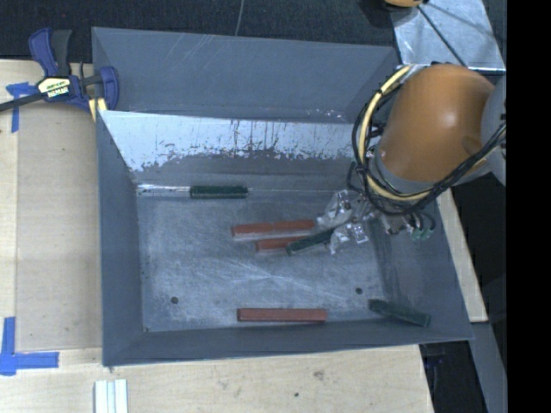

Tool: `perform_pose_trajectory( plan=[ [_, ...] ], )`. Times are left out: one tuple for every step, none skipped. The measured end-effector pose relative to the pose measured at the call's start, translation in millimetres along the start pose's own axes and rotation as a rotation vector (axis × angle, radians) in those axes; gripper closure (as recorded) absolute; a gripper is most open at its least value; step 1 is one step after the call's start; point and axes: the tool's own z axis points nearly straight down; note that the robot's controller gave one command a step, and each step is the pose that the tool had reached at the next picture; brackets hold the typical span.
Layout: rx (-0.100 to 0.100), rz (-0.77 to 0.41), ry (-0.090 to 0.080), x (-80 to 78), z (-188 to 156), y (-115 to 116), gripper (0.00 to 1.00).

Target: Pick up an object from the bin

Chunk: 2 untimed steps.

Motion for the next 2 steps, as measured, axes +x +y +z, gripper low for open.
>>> perform_pose_trajectory(
  plan=[
    [0.000,0.001,0.000,0.1,0,0,1.00],
    [-0.004,-0.155,0.008,0.9,-32,-3,1.00]
  ],
)
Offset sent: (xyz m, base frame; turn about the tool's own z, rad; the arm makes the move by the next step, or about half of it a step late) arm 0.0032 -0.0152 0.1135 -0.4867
